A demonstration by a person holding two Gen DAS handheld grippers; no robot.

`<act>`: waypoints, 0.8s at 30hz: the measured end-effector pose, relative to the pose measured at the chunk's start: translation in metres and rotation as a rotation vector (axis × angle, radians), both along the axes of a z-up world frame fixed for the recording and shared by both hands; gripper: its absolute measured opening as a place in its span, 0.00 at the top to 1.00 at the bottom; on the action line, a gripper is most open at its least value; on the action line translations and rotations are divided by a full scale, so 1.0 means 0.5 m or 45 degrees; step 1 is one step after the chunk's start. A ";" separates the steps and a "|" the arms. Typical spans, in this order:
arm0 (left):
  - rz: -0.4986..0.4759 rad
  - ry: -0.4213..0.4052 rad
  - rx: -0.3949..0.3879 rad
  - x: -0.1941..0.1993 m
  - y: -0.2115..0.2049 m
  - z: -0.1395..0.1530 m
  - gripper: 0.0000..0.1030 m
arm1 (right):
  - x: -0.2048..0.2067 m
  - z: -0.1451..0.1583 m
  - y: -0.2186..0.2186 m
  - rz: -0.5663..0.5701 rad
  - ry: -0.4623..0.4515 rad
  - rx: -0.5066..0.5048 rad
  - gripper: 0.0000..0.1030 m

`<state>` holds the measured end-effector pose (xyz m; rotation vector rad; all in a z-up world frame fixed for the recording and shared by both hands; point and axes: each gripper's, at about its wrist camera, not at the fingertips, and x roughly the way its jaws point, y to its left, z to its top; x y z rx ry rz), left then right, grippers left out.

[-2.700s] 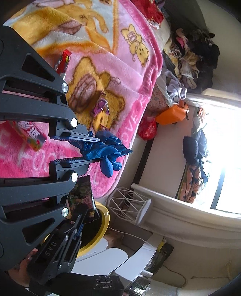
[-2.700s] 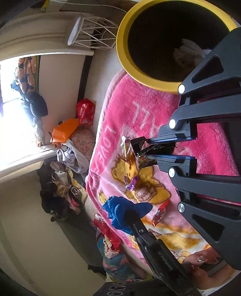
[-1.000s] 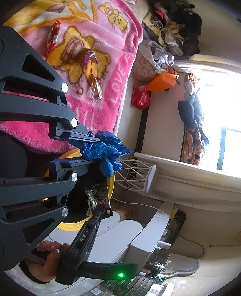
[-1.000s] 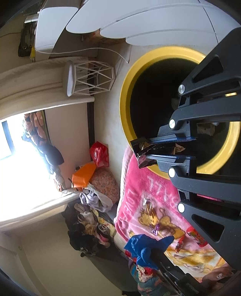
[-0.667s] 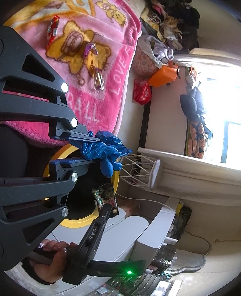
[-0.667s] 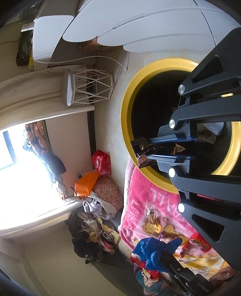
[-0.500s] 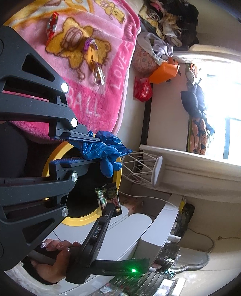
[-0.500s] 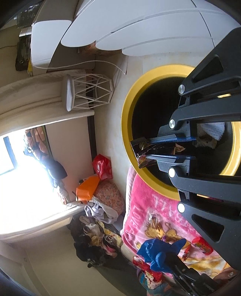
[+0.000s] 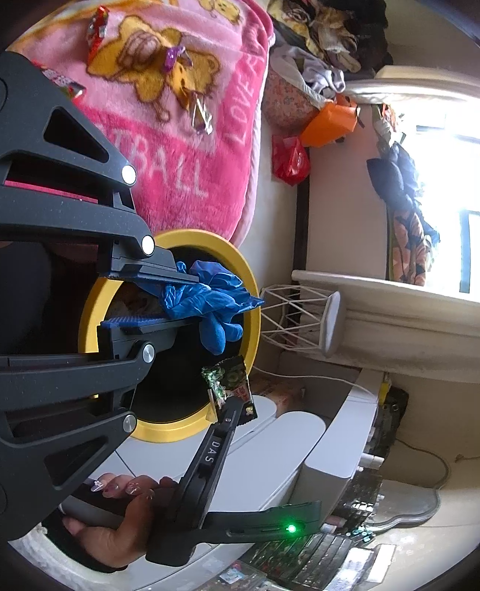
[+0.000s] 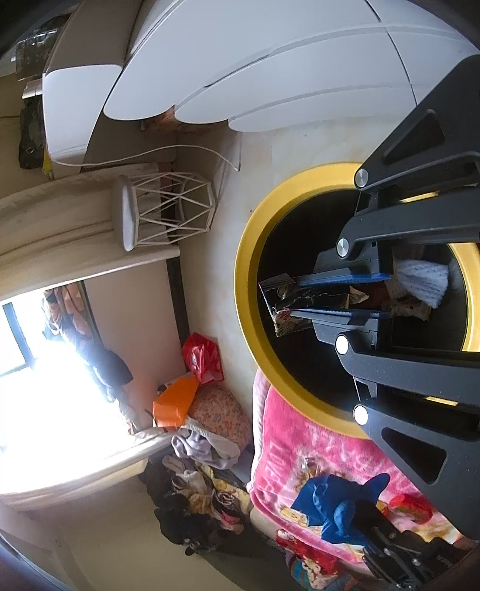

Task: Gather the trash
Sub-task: 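Carry the green packet and blue glove over the bin, then open both tools to drop the packet and glove into the bin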

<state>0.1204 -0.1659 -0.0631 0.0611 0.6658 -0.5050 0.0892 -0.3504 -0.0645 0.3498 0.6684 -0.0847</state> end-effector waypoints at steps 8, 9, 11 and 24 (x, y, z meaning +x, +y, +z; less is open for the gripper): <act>-0.032 0.049 0.020 0.013 -0.032 -0.029 0.90 | 0.004 -0.012 -0.014 -0.008 0.023 0.008 0.90; -0.033 0.053 0.022 0.015 -0.034 -0.031 0.90 | 0.004 -0.014 -0.016 -0.009 0.027 0.010 0.90; -0.037 0.067 0.025 0.018 -0.041 -0.038 0.90 | 0.006 -0.015 -0.020 -0.010 0.032 0.015 0.90; -0.059 0.152 0.042 0.054 -0.077 -0.079 0.90 | 0.018 -0.030 -0.029 -0.015 0.062 0.038 0.87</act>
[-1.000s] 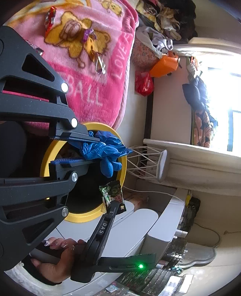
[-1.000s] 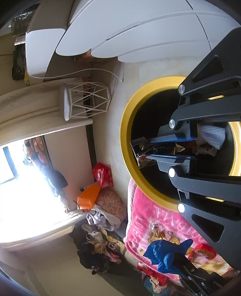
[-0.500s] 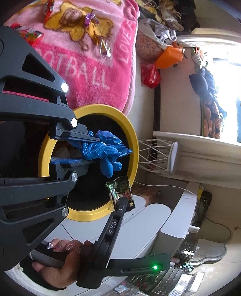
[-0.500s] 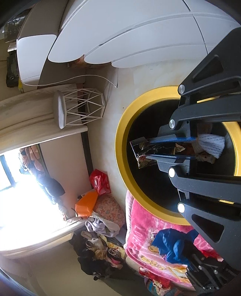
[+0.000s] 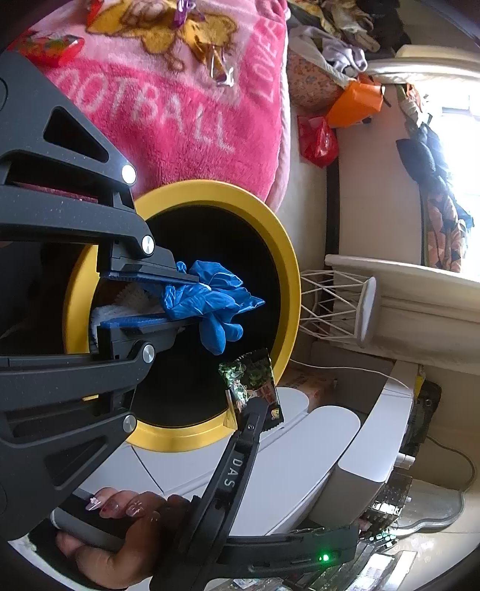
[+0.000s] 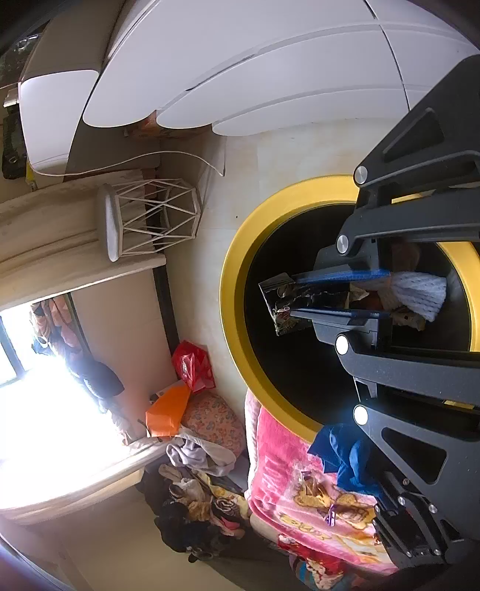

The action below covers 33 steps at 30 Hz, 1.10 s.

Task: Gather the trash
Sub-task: 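Open both tools to drop the packet and glove into the bin, then move both tools back over the remaining candy on the blanket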

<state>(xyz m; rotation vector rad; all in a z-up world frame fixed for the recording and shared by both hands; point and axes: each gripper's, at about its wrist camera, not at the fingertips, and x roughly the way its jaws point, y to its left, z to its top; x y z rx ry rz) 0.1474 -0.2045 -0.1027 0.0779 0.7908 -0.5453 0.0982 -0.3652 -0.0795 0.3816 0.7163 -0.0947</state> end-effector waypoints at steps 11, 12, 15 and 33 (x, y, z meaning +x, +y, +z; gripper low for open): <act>0.031 0.051 -0.026 0.029 0.003 -0.012 0.89 | 0.006 -0.011 -0.006 0.015 0.010 0.020 0.87; 0.036 0.053 -0.030 0.031 0.003 -0.012 0.88 | 0.007 -0.012 -0.006 0.015 0.012 0.022 0.85; 0.064 0.019 -0.043 0.029 0.013 -0.003 0.62 | 0.007 -0.013 -0.010 0.016 0.013 0.043 0.69; 0.244 -0.079 -0.101 0.002 0.116 0.070 0.10 | -0.007 0.018 0.037 0.048 -0.050 0.032 0.37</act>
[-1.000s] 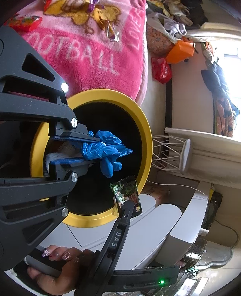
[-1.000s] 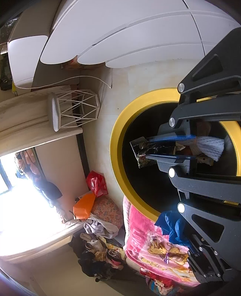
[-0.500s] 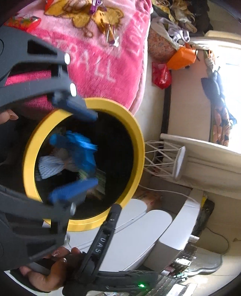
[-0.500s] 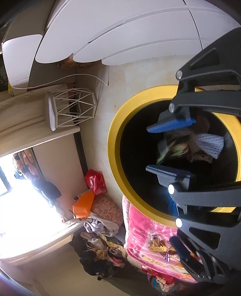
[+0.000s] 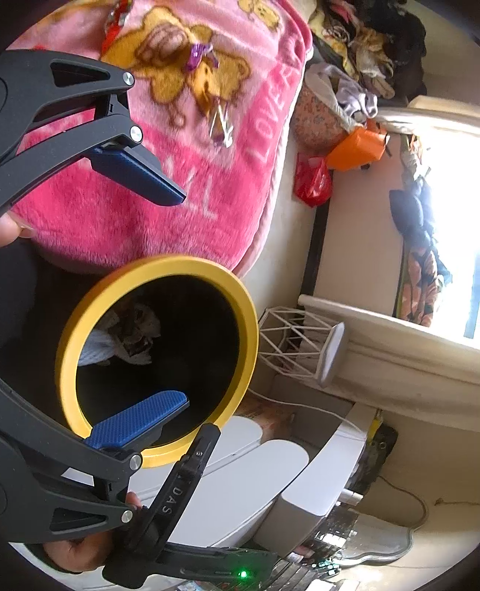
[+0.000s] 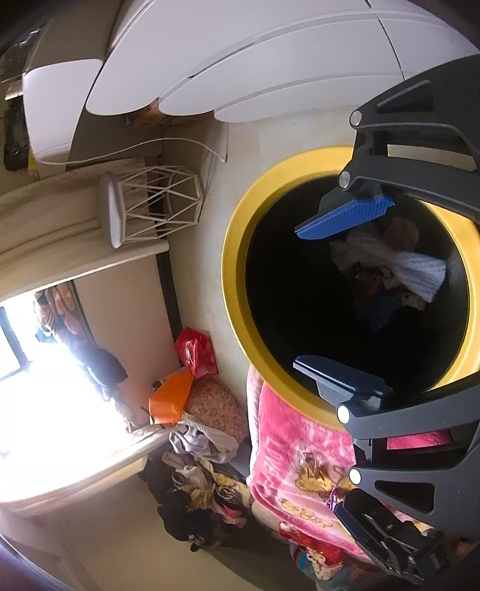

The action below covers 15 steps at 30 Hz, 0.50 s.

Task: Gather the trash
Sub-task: 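Move both tools back over the remaining candy on the blanket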

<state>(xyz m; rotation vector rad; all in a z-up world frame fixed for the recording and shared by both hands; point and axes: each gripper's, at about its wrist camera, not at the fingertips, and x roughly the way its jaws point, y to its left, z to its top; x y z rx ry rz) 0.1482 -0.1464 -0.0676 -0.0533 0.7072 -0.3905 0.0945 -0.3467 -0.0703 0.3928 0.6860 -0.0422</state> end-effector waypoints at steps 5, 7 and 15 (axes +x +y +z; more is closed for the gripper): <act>0.041 -0.041 0.001 -0.012 0.032 0.021 0.10 | -0.005 0.019 0.028 0.036 -0.029 -0.011 0.31; 0.059 -0.053 -0.002 -0.016 0.044 0.028 0.10 | -0.009 0.025 0.041 0.054 -0.039 -0.017 0.29; 0.142 -0.098 -0.007 -0.032 0.101 0.050 0.10 | -0.018 0.048 0.104 0.141 -0.070 -0.042 0.27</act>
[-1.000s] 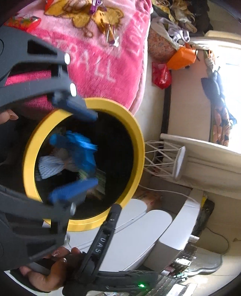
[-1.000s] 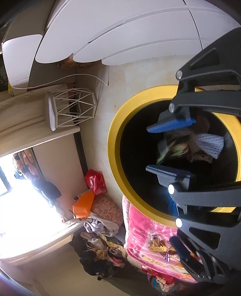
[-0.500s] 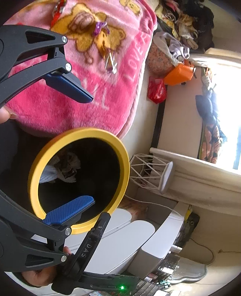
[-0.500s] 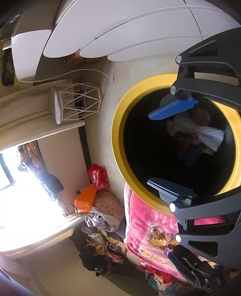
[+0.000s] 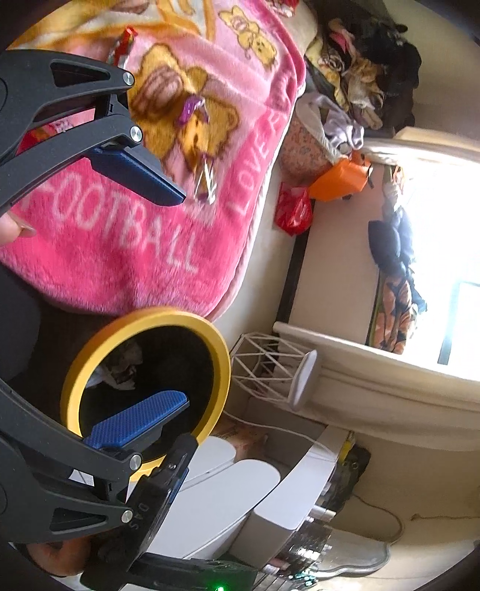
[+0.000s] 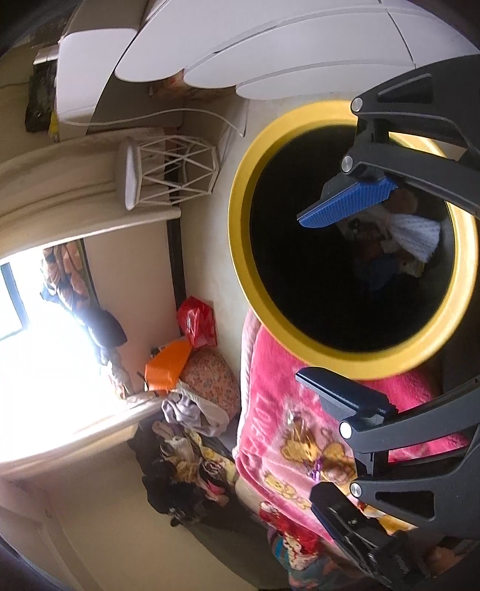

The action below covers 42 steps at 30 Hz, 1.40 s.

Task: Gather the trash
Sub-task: 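Move both tools back over the remaining candy on the blanket, then grasp the red-and-yellow candy tube with the right tool while the left tool grasps a red wrapper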

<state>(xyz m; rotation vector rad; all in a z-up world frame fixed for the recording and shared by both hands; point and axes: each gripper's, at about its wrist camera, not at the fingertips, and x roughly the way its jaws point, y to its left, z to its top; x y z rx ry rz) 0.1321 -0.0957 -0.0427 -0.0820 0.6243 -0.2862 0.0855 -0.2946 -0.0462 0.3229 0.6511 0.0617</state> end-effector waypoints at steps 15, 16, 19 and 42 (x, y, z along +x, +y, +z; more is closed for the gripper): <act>0.183 -0.034 -0.010 -0.020 0.125 0.012 0.10 | -0.008 0.016 0.142 0.191 -0.009 -0.032 0.25; 0.192 -0.034 -0.012 -0.020 0.132 0.012 0.10 | -0.009 0.015 0.152 0.203 -0.006 -0.036 0.25; 0.228 -0.031 -0.018 -0.022 0.157 0.011 0.10 | -0.010 0.016 0.179 0.235 0.003 -0.037 0.25; 0.578 0.109 -0.091 -0.033 0.398 -0.059 0.10 | -0.017 -0.037 0.419 0.556 0.157 -0.076 0.24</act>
